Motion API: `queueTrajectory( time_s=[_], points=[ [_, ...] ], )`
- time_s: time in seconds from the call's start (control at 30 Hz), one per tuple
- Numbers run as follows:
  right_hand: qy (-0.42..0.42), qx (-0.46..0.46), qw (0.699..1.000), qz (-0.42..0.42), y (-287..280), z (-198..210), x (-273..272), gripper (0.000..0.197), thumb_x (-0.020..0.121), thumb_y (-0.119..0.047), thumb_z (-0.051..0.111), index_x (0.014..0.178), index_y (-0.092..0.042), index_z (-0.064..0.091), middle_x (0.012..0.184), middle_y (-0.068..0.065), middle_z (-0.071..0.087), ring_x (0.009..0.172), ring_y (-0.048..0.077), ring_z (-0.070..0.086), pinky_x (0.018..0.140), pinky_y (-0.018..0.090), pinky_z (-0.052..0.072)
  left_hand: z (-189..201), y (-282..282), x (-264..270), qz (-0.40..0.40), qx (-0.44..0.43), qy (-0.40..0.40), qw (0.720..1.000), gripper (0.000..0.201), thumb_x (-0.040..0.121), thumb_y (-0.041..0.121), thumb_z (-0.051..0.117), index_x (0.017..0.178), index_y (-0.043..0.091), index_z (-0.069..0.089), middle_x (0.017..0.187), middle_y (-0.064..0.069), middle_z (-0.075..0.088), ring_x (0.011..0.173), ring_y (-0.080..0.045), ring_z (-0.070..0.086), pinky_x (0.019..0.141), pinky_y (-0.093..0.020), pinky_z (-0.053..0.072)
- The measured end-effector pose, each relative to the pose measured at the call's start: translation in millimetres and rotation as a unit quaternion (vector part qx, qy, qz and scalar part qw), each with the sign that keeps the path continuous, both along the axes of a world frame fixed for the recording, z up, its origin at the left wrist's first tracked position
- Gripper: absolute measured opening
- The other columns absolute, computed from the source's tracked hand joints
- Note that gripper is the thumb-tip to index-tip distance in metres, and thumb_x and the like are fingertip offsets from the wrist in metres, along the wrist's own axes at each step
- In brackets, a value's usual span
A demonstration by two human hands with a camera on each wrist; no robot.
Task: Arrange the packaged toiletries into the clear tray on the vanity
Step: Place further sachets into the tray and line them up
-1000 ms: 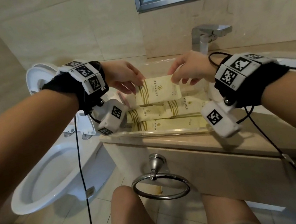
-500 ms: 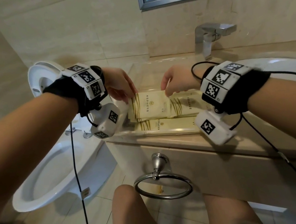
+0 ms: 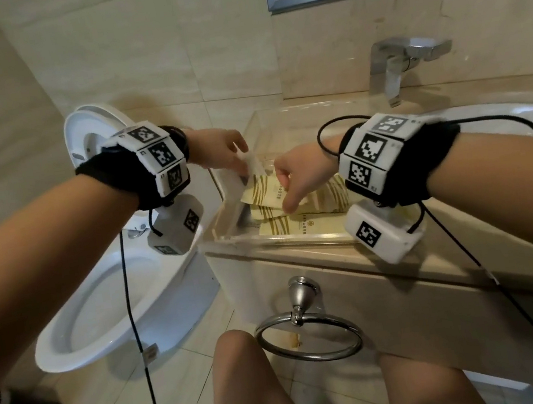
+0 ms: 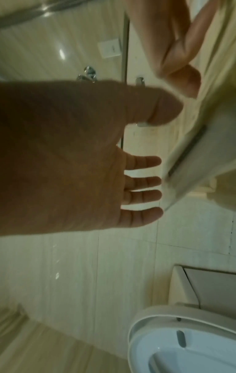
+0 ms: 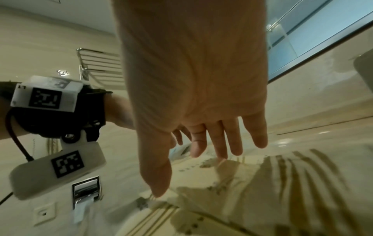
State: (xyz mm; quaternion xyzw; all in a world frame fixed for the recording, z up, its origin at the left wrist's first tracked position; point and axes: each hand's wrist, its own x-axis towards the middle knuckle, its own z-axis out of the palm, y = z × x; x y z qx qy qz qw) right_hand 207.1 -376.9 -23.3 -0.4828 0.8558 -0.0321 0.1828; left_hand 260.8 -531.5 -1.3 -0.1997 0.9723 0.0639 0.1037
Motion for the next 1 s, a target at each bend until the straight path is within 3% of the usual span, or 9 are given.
queueTrajectory(
  time_s=[0.03, 0.1, 0.27, 0.37, 0.57, 0.67, 0.8, 1.0],
  points=[
    [0.006, 0.007, 1.000, 0.006, -2.5, -1.9, 0.2, 0.030, 0.077, -0.034, 0.072, 0.081, -0.020, 0.045, 0.080, -0.005, 0.049, 0.071, 0.010, 0.045, 0.062, 0.021, 0.039, -3.4, -0.8, 1.3, -0.015, -0.015, -0.023, 1.000, 0.069, 0.081, 0.038, 0.067, 0.140, 0.022, 0.034, 0.141, -0.003, 0.042, 0.123, -0.022, 0.046, 0.104, -0.036, 0.039],
    [0.017, 0.027, 0.999, 0.016, -6.3, -4.9, 0.0, 0.036, 0.075, -0.034, 0.074, 0.075, -0.023, 0.040, 0.081, -0.005, 0.049, 0.072, 0.010, 0.046, 0.062, 0.022, 0.040, -9.2, -0.3, 4.9, -0.034, -0.041, -0.058, 0.997, 0.091, 0.073, 0.045, 0.072, 0.145, 0.024, 0.021, 0.147, -0.005, 0.033, 0.133, -0.026, 0.035, 0.112, -0.043, 0.030],
    [0.038, 0.052, 0.997, 0.032, -10.0, -7.1, -0.1, 0.036, 0.074, -0.029, 0.075, 0.092, -0.013, 0.049, 0.097, 0.003, 0.055, 0.087, 0.016, 0.050, 0.067, 0.023, 0.042, -20.6, 5.8, 10.0, -0.081, -0.111, -0.092, 0.986, 0.111, 0.067, 0.046, 0.077, 0.148, 0.027, 0.003, 0.155, -0.004, 0.013, 0.142, -0.028, 0.016, 0.115, -0.044, 0.018],
    [0.052, 0.065, 0.996, 0.039, -12.4, -10.5, -0.3, 0.036, 0.074, -0.026, 0.075, 0.094, -0.012, 0.048, 0.095, 0.004, 0.054, 0.085, 0.017, 0.048, 0.067, 0.025, 0.041, -23.3, 4.1, 8.0, -0.084, -0.143, -0.103, 0.981, 0.112, 0.068, 0.046, 0.077, 0.148, 0.028, 0.001, 0.155, -0.002, 0.011, 0.141, -0.028, 0.015, 0.114, -0.046, 0.020],
    [0.044, 0.066, 0.996, 0.051, -14.5, -11.8, -4.1, 0.029, 0.076, -0.020, 0.073, 0.090, -0.013, 0.048, 0.076, -0.003, 0.047, 0.065, 0.009, 0.041, 0.058, 0.019, 0.036, -20.8, -5.4, 3.1, -0.093, -0.119, -0.061, 0.987, 0.103, 0.072, 0.029, 0.074, 0.148, 0.023, 0.005, 0.147, -0.007, 0.027, 0.135, -0.028, 0.027, 0.112, -0.044, 0.029],
    [0.023, 0.075, 0.995, 0.054, -15.3, -11.0, -6.0, 0.030, 0.076, -0.026, 0.073, 0.086, -0.016, 0.047, 0.080, -0.003, 0.049, 0.071, 0.010, 0.045, 0.061, 0.020, 0.038, -22.5, -5.7, -0.7, -0.117, -0.128, -0.048, 0.984, 0.104, 0.070, 0.027, 0.075, 0.148, 0.020, 0.007, 0.148, -0.007, 0.026, 0.136, -0.028, 0.026, 0.113, -0.045, 0.028],
    [0.037, 0.054, 0.996, 0.066, -21.5, -13.0, -3.7, 0.031, 0.075, -0.034, 0.072, 0.086, -0.014, 0.051, 0.077, 0.000, 0.049, 0.065, 0.010, 0.042, 0.057, 0.021, 0.036, -23.0, -4.2, -6.6, -0.129, -0.141, -0.026, 0.981, 0.105, 0.071, 0.023, 0.075, 0.149, 0.017, 0.006, 0.151, -0.007, 0.021, 0.139, -0.028, 0.023, 0.113, -0.046, 0.027],
    [0.048, 0.076, 0.992, 0.088, -24.1, -13.4, -5.2, 0.030, 0.075, -0.023, 0.074, 0.069, -0.022, 0.044, 0.071, -0.005, 0.047, 0.064, 0.010, 0.043, 0.059, 0.021, 0.038, -21.9, -4.2, -14.2, -0.127, -0.124, -0.011, 0.984, 0.105, 0.072, 0.015, 0.073, 0.149, 0.015, 0.003, 0.152, -0.010, 0.023, 0.141, -0.028, 0.022, 0.115, -0.043, 0.026]
  ],
)
